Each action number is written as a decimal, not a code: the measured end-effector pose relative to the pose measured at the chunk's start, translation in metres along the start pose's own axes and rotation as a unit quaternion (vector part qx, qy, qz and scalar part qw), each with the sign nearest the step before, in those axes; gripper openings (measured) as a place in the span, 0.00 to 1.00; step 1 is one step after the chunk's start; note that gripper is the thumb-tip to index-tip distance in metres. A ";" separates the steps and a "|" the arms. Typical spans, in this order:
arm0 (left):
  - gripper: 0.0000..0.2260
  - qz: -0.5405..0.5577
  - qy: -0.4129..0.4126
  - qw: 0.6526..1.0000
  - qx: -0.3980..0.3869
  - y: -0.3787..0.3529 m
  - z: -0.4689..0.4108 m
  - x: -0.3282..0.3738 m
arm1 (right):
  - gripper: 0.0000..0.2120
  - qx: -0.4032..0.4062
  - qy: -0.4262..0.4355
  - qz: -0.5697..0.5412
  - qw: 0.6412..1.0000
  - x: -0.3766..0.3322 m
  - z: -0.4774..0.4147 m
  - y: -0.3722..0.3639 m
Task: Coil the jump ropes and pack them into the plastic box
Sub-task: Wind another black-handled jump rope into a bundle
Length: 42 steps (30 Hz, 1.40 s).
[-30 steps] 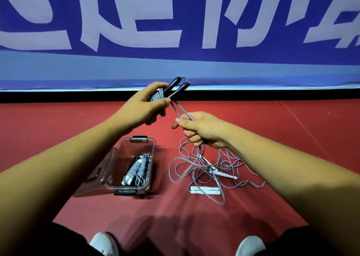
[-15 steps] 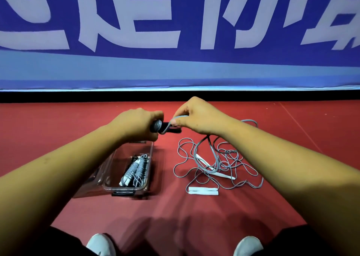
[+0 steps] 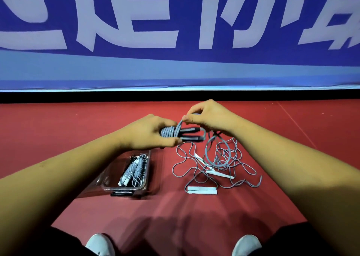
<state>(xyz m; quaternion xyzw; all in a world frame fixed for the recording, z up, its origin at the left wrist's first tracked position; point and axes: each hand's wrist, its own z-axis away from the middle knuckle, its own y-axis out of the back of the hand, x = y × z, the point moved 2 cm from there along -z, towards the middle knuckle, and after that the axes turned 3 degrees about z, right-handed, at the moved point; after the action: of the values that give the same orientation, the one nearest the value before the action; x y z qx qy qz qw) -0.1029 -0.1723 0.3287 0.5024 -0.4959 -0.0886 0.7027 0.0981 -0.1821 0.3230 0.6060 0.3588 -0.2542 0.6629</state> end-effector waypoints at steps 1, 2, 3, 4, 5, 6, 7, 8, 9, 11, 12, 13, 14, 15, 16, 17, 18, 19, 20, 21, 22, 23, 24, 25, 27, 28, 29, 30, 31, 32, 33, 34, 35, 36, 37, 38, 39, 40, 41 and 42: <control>0.13 0.076 0.006 0.997 0.012 0.000 0.000 0.002 | 0.09 -0.024 -0.033 -0.044 0.998 0.008 0.001 -0.004; 0.08 0.147 0.010 0.989 0.028 0.001 0.000 0.004 | 0.10 -0.047 -0.055 -0.106 0.992 0.014 0.001 -0.009; 0.03 0.206 0.016 0.977 0.049 0.002 -0.001 0.006 | 0.12 -0.066 -0.069 -0.163 0.982 0.017 0.001 -0.015; 0.02 0.255 0.024 0.964 0.076 0.003 -0.001 0.007 | 0.13 -0.083 -0.077 -0.198 0.974 0.017 0.002 -0.020; 0.06 0.290 0.033 0.951 0.107 0.004 -0.003 0.007 | 0.14 -0.101 -0.085 -0.216 0.967 0.015 0.002 -0.026; 0.10 0.315 0.040 0.939 0.134 0.007 -0.004 0.006 | 0.16 -0.122 -0.090 -0.228 0.962 0.013 0.004 -0.032; 0.11 0.330 0.044 0.930 0.158 0.011 -0.005 0.005 | 0.17 -0.142 -0.096 -0.238 0.956 0.012 0.004 -0.038; 0.09 0.337 0.047 0.923 0.180 0.016 -0.006 0.003 | 0.18 -0.156 -0.101 -0.245 0.951 0.011 0.005 -0.042; 0.05 0.338 0.055 0.918 0.202 0.022 -0.006 0.000 | 0.17 -0.161 -0.105 -0.248 0.949 0.010 0.005 -0.044; 0.02 0.336 0.092 0.905 0.244 0.032 -0.006 -0.010 | 0.15 -0.161 -0.106 -0.240 0.952 0.010 0.005 -0.045; 0.01 0.329 0.113 0.901 0.261 0.036 -0.005 -0.016 | 0.13 -0.160 -0.100 -0.227 0.955 0.009 0.005 -0.044; 0.02 0.317 0.134 0.898 0.273 0.039 -0.004 -0.022 | 0.11 -0.160 -0.093 -0.211 0.960 0.009 0.005 -0.042; 0.02 0.303 0.154 0.898 0.279 0.041 -0.003 -0.028 | 0.09 -0.162 -0.088 -0.195 0.963 0.008 0.005 -0.041; 0.03 0.288 0.171 0.899 0.282 0.042 -0.002 -0.034 | 0.07 -0.163 -0.087 -0.181 0.966 0.007 0.006 -0.041; 0.04 0.271 0.183 0.902 0.283 0.042 -0.002 -0.040 | 0.06 -0.162 -0.090 -0.168 0.968 0.006 0.007 -0.041; 0.05 0.254 0.193 0.904 0.284 0.042 -0.003 -0.044 | 0.05 -0.162 -0.098 -0.158 0.969 0.006 0.007 -0.041; 0.05 0.234 0.200 0.907 0.288 0.043 -0.003 -0.049 | 0.04 -0.165 -0.107 -0.148 0.969 0.007 0.008 -0.042; 0.06 0.214 0.203 0.909 0.294 0.044 -0.004 -0.053 | 0.03 -0.172 -0.115 -0.138 0.969 0.007 0.009 -0.042; 0.07 0.188 0.206 0.914 0.296 0.045 -0.004 -0.057 | 0.02 -0.181 -0.118 -0.131 0.968 0.006 0.010 -0.043; 0.08 0.159 0.207 0.919 0.294 0.046 -0.003 -0.062 | 0.01 -0.191 -0.115 -0.123 0.967 0.005 0.010 -0.043; 0.10 0.118 0.211 0.927 0.285 0.047 -0.002 -0.067 | 0.01 -0.196 -0.108 -0.116 0.968 0.002 0.011 -0.043; 0.12 0.053 0.222 0.936 0.267 0.048 -0.001 -0.071 | 0.01 -0.193 -0.097 -0.107 0.970 -0.002 0.011 -0.041; 0.14 -0.044 0.235 0.942 0.234 0.047 0.000 -0.073 | 0.02 -0.180 -0.083 -0.096 0.975 -0.007 0.011 -0.039; 0.15 -0.153 0.243 0.938 0.193 0.045 0.001 -0.074 | 0.04 -0.158 -0.064 -0.080 0.982 -0.013 0.011 -0.036; 0.16 -0.330 0.229 0.908 0.124 0.034 0.000 -0.067 | 0.07 -0.110 -0.015 -0.029 0.993 -0.025 0.009 -0.028; 0.16 -0.382 0.209 0.894 0.102 0.026 -0.002 -0.060 | 0.07 -0.089 0.007 -0.002 0.996 -0.030 0.008 -0.023; 0.15 -0.412 0.186 0.888 0.083 0.018 -0.003 -0.053 | 0.08 -0.069 0.024 0.015 0.997 -0.033 0.007 -0.019; 0.15 -0.422 0.165 0.889 0.064 0.010 -0.004 -0.047 | 0.08 -0.048 0.035 0.022 0.998 -0.035 0.005 -0.015; 0.15 -0.416 0.150 0.896 0.041 0.002 -0.005 -0.043 | 0.09 -0.028 0.042 0.027 0.998 -0.034 0.004 -0.012; 0.16 -0.394 0.140 0.908 0.011 -0.004 -0.006 -0.038 | 0.09 -0.008 0.045 0.033 0.998 -0.033 0.003 -0.008; 0.18 -0.364 0.134 0.922 -0.023 -0.008 -0.007 -0.034 | 0.09 0.009 0.046 0.039 0.998 -0.031 0.002 -0.005; 0.19 -0.330 0.127 0.934 -0.057 -0.011 -0.009 -0.030 | 0.08 0.023 0.046 0.044 0.998 -0.029 0.002 -0.002; 0.21 -0.300 0.120 0.943 -0.081 -0.014 -0.010 -0.024 | 0.08 0.032 0.048 0.047 0.997 -0.028 0.002 0.000; 0.22 -0.278 0.110 0.950 -0.088 -0.017 -0.010 -0.018 | 0.08 0.040 0.052 0.050 0.997 -0.026 0.002 0.002; 0.22 -0.259 0.098 0.957 -0.081 -0.018 -0.011 -0.012 | 0.07 0.047 0.054 0.052 0.996 -0.025 0.001 0.004; 0.20 -0.235 0.084 0.966 -0.070 -0.018 -0.011 -0.008 | 0.07 0.053 0.053 0.050 0.996 -0.022 0.000 0.005; 0.18 -0.202 0.072 0.975 -0.062 -0.018 -0.012 -0.005 | 0.07 0.059 0.052 0.043 0.996 -0.020 -0.001 0.005; 0.15 -0.169 0.059 0.982 -0.055 -0.017 -0.011 -0.003 | 0.07 0.065 0.049 0.036 0.996 -0.016 -0.002 0.006; 0.14 -0.138 0.045 0.988 -0.047 -0.015 -0.010 -0.001 | 0.08 0.067 0.044 0.028 0.996 -0.013 -0.004 0.007; 0.13 -0.103 0.033 0.993 -0.037 -0.011 -0.008 0.000 | 0.09 0.067 0.034 0.021 0.997 -0.009 -0.005 0.007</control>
<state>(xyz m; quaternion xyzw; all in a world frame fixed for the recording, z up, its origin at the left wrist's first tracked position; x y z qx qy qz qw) -0.0922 -0.1724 0.3201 0.5274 -0.4146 -0.1624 0.7236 0.0979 -0.1771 0.3343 0.6648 0.3509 -0.2429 0.6131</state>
